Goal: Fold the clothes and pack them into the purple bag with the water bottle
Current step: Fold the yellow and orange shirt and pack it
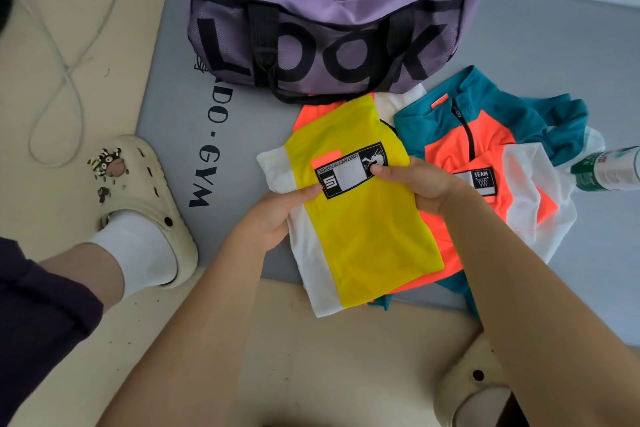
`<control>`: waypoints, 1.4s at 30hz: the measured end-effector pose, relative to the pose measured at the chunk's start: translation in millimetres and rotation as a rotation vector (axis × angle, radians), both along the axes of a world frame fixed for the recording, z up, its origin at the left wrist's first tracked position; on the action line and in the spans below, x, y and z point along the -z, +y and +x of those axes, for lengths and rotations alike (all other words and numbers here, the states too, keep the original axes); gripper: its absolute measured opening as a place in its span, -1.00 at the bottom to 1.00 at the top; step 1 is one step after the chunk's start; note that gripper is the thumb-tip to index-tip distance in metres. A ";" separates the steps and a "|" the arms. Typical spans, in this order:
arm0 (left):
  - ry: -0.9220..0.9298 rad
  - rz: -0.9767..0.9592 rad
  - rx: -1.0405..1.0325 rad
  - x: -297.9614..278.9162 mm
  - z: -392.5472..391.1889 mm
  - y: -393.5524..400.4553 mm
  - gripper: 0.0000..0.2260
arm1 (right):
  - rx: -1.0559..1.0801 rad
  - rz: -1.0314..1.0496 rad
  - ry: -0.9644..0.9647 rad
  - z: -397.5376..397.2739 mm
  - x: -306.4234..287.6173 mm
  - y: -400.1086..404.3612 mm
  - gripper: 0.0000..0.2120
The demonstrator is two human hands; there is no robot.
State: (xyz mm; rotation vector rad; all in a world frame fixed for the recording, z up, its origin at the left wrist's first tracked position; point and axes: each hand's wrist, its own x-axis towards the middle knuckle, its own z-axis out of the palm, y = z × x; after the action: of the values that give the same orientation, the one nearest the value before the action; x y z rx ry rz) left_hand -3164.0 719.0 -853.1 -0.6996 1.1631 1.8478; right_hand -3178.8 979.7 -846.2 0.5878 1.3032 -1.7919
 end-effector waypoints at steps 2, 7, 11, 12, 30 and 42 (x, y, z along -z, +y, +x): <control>0.012 0.068 -0.035 2.6 3.5 -3.6 -0.64 | 0.006 -0.005 -0.003 -0.5 0.6 -0.1 -0.62; -0.024 0.040 0.152 5.9 19.3 -6.7 -0.66 | -0.022 0.040 -0.001 -1.1 -0.5 -0.7 -0.56; -0.040 -0.035 0.047 10.7 26.2 -8.6 -0.62 | -0.011 0.051 -0.014 -0.8 0.5 -0.1 -0.58; -0.061 -0.015 -0.026 11.5 27.6 -8.4 -0.64 | -0.008 0.044 -0.030 -1.0 0.2 0.5 -0.58; -0.064 -0.531 0.112 10.7 65.2 7.0 -0.66 | -0.120 0.356 -0.095 86.3 -12.7 17.4 -0.44; 0.052 -0.494 0.060 8.8 57.9 1.4 -0.72 | -0.014 0.043 -0.339 150.4 -8.7 -2.0 -0.50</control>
State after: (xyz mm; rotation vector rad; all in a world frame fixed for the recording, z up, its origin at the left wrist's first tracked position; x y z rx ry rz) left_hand -3106.1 720.4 -862.0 -0.8777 1.6815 1.5438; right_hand -3028.4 977.8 -837.4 0.8624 1.1109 -1.5728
